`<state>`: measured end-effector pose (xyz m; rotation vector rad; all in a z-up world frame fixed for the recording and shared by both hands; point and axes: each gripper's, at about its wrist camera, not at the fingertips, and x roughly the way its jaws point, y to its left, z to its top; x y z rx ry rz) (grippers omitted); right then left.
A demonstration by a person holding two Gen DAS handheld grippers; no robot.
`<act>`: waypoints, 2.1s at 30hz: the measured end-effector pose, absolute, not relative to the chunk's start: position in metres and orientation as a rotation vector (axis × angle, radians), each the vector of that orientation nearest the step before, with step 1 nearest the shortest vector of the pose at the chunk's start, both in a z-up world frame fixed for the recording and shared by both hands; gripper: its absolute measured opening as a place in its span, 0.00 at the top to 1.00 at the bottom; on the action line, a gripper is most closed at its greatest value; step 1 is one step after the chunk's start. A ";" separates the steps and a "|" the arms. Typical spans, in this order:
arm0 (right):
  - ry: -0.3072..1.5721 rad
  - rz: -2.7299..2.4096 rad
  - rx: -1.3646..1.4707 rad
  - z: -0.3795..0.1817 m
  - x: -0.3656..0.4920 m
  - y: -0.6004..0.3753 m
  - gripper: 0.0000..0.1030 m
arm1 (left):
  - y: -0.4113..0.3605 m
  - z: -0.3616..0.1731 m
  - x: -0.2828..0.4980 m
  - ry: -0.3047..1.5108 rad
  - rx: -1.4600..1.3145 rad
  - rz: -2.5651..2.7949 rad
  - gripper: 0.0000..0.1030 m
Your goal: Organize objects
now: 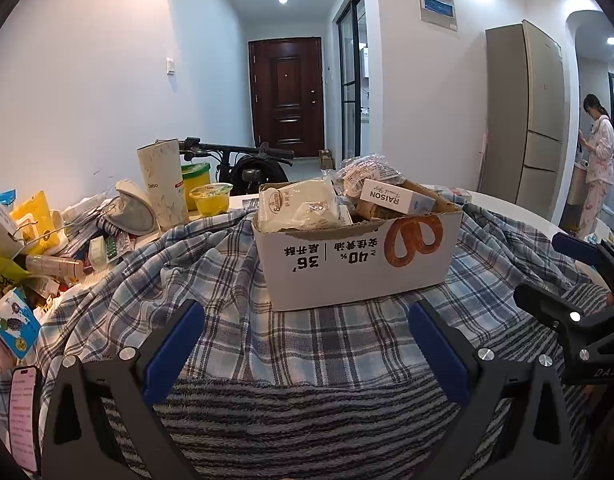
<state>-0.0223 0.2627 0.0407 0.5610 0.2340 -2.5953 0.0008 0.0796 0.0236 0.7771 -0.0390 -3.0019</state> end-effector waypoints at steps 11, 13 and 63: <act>0.236 -2.595 0.560 0.040 -0.023 0.262 0.00 | 0.081 0.025 0.002 -0.053 0.765 -3.005 0.00; 0.236 -2.595 0.560 0.040 -0.023 0.262 0.00 | 0.081 0.025 0.002 -0.050 0.767 -3.004 0.00; 0.241 -2.595 0.560 0.040 -0.022 0.261 0.00 | 0.081 0.025 0.003 -0.052 0.763 -3.004 0.00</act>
